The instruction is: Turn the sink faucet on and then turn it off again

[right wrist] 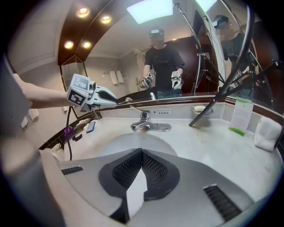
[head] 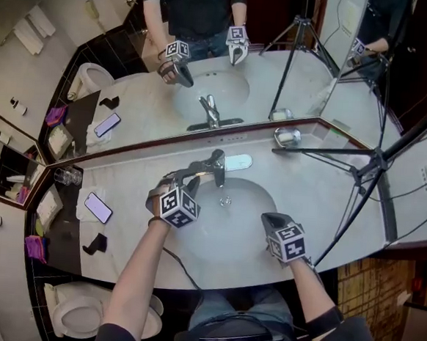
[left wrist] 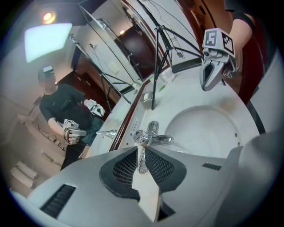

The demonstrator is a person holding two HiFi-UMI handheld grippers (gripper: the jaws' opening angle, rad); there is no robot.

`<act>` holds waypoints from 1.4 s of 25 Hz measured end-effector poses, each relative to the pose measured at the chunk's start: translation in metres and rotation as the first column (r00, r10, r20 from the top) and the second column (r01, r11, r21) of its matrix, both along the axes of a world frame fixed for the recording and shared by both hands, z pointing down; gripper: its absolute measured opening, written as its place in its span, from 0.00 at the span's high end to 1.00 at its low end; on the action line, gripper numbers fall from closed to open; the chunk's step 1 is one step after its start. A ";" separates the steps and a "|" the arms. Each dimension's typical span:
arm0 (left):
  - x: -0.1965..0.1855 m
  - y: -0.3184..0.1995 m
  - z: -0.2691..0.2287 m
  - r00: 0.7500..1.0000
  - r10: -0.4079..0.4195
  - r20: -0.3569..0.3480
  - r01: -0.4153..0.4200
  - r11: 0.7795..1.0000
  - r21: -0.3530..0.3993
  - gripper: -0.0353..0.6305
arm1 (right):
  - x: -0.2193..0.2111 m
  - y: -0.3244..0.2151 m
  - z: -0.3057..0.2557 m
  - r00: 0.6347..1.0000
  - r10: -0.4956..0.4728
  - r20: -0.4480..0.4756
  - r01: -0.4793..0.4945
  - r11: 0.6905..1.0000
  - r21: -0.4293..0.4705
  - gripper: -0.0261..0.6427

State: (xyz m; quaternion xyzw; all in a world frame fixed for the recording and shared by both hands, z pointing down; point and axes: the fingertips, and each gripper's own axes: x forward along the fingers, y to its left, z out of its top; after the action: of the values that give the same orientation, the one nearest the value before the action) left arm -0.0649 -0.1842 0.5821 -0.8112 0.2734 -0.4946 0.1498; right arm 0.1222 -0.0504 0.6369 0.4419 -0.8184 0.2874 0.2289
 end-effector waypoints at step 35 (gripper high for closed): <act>-0.083 0.156 -0.036 0.440 -0.624 -0.646 0.436 0.777 -0.454 0.94 | 0.000 0.013 -0.050 0.996 -0.033 -0.084 0.040 0.995 0.088 0.93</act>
State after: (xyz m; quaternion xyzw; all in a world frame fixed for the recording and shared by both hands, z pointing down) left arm -0.1476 -0.0285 0.5460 -0.8232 0.4946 -0.1487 -0.2358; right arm 0.1226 -0.0377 0.5872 0.4480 -0.8283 0.2278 0.2476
